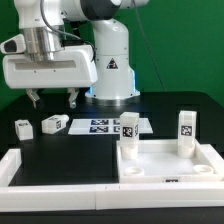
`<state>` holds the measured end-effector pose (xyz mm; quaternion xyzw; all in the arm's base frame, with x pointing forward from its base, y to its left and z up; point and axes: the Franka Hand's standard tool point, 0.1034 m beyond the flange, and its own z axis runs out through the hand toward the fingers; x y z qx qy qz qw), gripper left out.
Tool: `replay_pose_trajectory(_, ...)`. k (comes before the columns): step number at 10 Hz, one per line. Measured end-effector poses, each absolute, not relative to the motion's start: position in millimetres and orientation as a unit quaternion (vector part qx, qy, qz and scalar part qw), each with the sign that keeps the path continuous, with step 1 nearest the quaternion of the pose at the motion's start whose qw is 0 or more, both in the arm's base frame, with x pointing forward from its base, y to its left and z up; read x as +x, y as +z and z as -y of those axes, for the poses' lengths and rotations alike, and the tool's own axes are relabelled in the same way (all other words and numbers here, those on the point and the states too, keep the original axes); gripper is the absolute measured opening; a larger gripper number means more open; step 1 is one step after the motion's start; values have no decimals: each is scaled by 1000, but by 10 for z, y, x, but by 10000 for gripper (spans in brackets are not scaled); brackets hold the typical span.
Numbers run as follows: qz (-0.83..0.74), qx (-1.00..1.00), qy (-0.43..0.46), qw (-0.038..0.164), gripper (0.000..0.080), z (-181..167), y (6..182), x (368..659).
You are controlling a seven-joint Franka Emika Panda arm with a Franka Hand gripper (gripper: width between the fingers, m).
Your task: Assemble square table
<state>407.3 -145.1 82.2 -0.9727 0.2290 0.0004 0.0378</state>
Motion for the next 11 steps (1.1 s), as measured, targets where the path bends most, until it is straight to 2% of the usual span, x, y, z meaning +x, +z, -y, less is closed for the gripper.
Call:
replay_pose_trajectory(2,-279,-959,3,40,649,1451,809,4054)
replay_pose_trajectory(4,-286,-954,57,70,649,1638,691,3665)
replay_pose_trajectory(5,-296,-951,61,68,649,1747,650,3546)
replay_pose_trajectory(6,-289,-952,64,74,649,1785,621,3475)
replay_pose_trajectory(10,-278,-925,210,151,649,1641,594,3449)
replay_pose_trajectory(11,-275,-908,264,174,649,1651,537,3341)
